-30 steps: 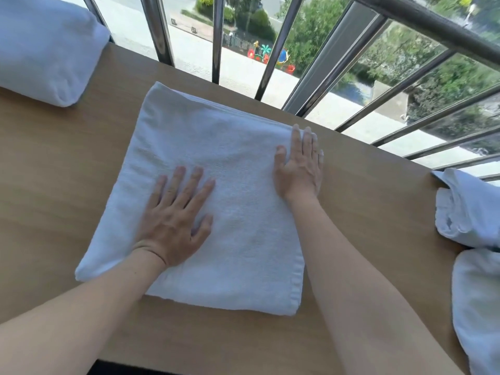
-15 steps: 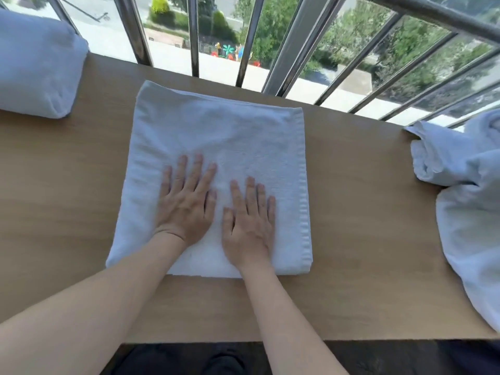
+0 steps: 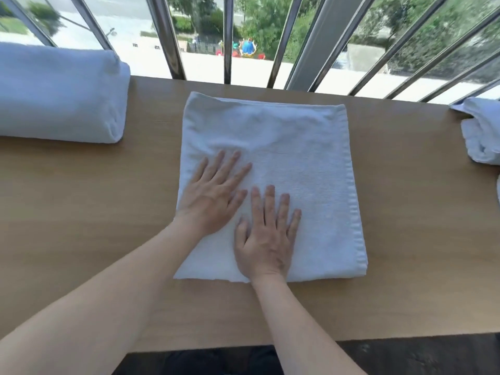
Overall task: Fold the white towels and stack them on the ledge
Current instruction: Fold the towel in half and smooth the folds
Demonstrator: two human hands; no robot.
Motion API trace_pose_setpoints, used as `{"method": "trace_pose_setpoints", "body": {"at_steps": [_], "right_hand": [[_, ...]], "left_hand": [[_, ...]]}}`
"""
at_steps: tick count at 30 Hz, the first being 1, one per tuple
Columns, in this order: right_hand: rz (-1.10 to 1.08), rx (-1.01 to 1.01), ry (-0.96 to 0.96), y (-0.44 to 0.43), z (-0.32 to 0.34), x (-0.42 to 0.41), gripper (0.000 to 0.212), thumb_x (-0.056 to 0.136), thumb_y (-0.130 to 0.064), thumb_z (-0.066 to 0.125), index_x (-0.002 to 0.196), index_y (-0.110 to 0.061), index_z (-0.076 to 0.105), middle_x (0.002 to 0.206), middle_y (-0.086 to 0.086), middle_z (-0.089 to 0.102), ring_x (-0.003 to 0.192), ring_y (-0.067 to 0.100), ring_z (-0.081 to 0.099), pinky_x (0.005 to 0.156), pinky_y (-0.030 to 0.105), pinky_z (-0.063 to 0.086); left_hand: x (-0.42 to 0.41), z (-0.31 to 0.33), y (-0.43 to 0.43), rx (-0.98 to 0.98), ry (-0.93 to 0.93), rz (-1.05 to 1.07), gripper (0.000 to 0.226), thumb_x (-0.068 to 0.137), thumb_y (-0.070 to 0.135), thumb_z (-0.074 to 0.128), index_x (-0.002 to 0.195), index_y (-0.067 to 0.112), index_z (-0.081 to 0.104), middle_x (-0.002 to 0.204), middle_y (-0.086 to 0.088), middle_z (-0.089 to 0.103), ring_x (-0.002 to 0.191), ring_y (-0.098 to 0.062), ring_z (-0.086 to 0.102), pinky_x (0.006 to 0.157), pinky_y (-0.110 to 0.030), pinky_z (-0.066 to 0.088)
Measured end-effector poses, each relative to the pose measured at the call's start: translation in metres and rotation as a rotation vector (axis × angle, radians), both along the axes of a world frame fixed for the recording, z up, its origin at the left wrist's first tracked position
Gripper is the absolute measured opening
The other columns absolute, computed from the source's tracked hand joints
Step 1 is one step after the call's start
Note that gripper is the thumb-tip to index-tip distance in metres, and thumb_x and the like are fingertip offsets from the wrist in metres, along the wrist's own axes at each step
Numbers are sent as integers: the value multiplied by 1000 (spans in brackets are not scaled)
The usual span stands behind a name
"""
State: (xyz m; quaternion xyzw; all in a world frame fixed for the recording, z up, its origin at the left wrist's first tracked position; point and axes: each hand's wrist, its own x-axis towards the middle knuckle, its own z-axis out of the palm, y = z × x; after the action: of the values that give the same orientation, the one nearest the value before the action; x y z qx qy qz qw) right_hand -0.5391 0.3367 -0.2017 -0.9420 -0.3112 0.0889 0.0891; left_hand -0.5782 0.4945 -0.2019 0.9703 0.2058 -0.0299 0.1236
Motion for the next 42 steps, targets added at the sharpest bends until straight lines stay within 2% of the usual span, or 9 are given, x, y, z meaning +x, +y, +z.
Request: {"method": "trace_pose_setpoints", "body": {"at_steps": [5,8,14,19,24,28,33,38,42], "right_hand": [[9,17,-55,5,-3,0,73,92,-44,41,159,-30,17,167,-2,9,154,28,3,121,59,6],[18,32,-93,3,-7,1,75,90,-44,43,159,-28,17,167,-1,9,154,30,5,120,60,9],[28,67,-120,7,-12,3,74,91,-43,41,159,-25,18,167,1,10,154,32,5,119,62,10],[11,81,-123,10,-12,3,75,88,-37,43,159,-26,20,167,1,12,154,31,6,119,62,10],[-3,95,-125,9,-12,2,74,86,-31,40,158,-27,23,167,-2,14,154,28,6,120,61,9],[5,104,-130,8,-13,3,74,83,-29,40,157,-26,29,166,0,18,154,28,7,120,60,8],[-18,113,-93,7,-8,1,59,96,-36,32,155,-26,33,165,-3,19,154,26,10,121,58,11],[19,59,2,3,6,2,69,89,-32,29,158,-31,21,166,-5,10,154,24,1,123,54,1],[180,-27,37,-26,4,17,65,96,-41,17,159,-35,0,167,-5,-7,153,18,-13,123,47,-8]], "left_hand": [[32,-7,60,11,7,129,65,97,66,16,157,44,6,168,7,-1,153,-19,-9,123,-44,-8],[47,-12,89,-25,-22,187,66,96,67,20,156,45,6,168,8,-1,153,-16,-10,123,-44,-5],[68,-13,109,-52,-54,261,67,96,64,22,157,39,13,168,6,4,154,-21,-5,124,-42,0],[73,-6,110,-36,-14,282,67,98,61,13,159,34,9,168,3,1,153,-27,-7,123,-44,-7],[53,1,66,-32,25,327,75,96,66,-8,159,26,-3,167,-5,-12,152,-24,-18,120,-44,-19],[14,1,-9,-96,10,254,74,99,62,0,160,20,-4,166,-10,-11,153,-24,-15,122,-42,-14],[-27,-3,-53,-46,34,255,63,102,49,5,159,23,-7,166,-5,-12,152,-21,-16,123,-42,-9],[-60,-4,-65,-9,12,256,62,103,47,13,159,25,0,167,-1,-3,154,-20,-7,124,-43,-3],[-67,-4,-64,-10,27,296,61,102,49,8,158,31,-8,166,7,-14,151,-14,-19,122,-42,-11]]}}
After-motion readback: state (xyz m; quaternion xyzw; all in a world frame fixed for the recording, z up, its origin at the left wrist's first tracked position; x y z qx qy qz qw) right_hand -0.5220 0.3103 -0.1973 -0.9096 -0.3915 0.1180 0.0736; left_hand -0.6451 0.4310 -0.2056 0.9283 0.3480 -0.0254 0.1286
